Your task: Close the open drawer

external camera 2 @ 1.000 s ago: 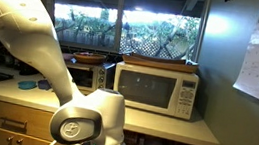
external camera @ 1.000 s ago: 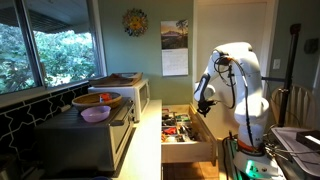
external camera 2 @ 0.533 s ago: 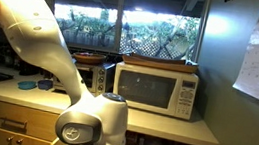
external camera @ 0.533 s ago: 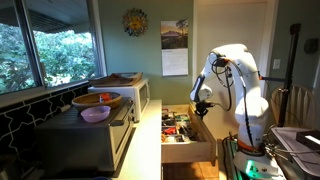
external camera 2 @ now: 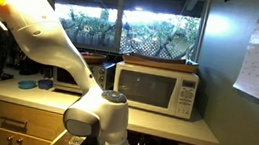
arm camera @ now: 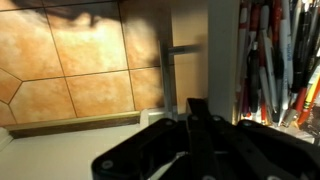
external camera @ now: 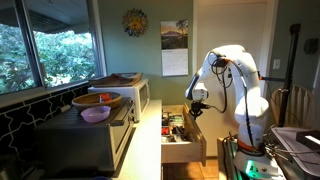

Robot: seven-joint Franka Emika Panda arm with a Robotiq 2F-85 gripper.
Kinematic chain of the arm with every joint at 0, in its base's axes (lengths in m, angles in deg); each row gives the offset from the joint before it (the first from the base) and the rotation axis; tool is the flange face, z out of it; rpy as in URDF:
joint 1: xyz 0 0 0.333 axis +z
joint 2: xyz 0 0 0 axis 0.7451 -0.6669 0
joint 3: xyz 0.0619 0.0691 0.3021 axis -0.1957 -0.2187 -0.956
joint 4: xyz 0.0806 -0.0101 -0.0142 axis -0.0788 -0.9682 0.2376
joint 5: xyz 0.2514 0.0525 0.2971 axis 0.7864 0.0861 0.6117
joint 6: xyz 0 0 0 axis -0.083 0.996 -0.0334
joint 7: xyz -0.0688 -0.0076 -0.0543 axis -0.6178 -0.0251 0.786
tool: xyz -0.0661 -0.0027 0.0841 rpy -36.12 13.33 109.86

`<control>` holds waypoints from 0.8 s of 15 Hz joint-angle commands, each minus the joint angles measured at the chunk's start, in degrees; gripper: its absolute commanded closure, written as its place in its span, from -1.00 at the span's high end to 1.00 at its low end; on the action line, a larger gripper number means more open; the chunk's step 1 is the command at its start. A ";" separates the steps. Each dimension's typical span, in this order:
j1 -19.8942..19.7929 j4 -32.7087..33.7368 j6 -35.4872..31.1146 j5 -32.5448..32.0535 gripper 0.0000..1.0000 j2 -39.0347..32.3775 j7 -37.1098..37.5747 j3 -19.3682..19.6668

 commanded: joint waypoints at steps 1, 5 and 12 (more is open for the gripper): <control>-0.40 1.52 -1.37 11.25 -0.93 -1.18 -5.88 -6.27; -0.29 3.78 -4.51 22.47 -0.93 -3.15 -10.77 -13.16; -0.78 8.03 -12.68 38.62 -0.96 -7.91 -16.00 -24.66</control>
